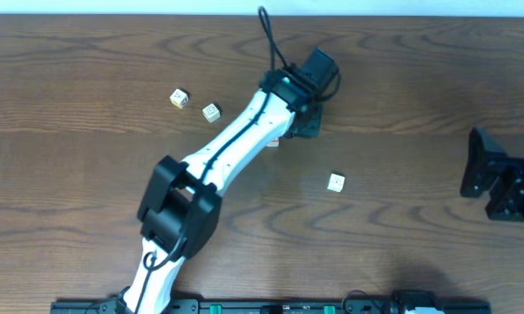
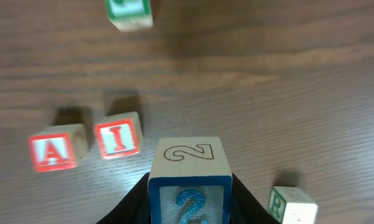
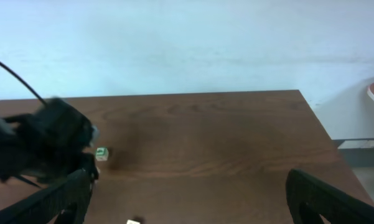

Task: Spell out Ai2
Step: 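Carry the 2 block right and place it beside the I block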

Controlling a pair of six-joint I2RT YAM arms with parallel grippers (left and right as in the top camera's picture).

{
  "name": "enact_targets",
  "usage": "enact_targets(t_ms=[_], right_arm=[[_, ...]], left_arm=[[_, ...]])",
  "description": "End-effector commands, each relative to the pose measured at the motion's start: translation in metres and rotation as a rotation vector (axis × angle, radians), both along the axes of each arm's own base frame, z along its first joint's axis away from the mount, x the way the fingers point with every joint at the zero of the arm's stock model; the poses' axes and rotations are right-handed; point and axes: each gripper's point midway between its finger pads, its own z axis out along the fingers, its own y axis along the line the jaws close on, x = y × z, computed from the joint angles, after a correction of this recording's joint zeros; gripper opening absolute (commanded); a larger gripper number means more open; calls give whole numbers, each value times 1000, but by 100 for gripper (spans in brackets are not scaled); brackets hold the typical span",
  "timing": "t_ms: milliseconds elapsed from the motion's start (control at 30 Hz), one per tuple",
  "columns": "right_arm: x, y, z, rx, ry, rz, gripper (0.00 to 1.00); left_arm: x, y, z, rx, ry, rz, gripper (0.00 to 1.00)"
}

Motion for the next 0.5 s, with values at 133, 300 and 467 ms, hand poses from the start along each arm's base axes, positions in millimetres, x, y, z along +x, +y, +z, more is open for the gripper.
enact_targets(t_ms=[133, 300, 467], right_arm=[[-8, -2, 5, 10, -19, -14, 99], [-8, -2, 4, 10, -16, -14, 99], [-8, -2, 4, 10, -16, -14, 99]], left_arm=[[-9, -7, -44, 69, 56, -18, 6], [2, -6, -55, 99, 17, 13, 6], [3, -2, -66, 119, 25, 70, 6]])
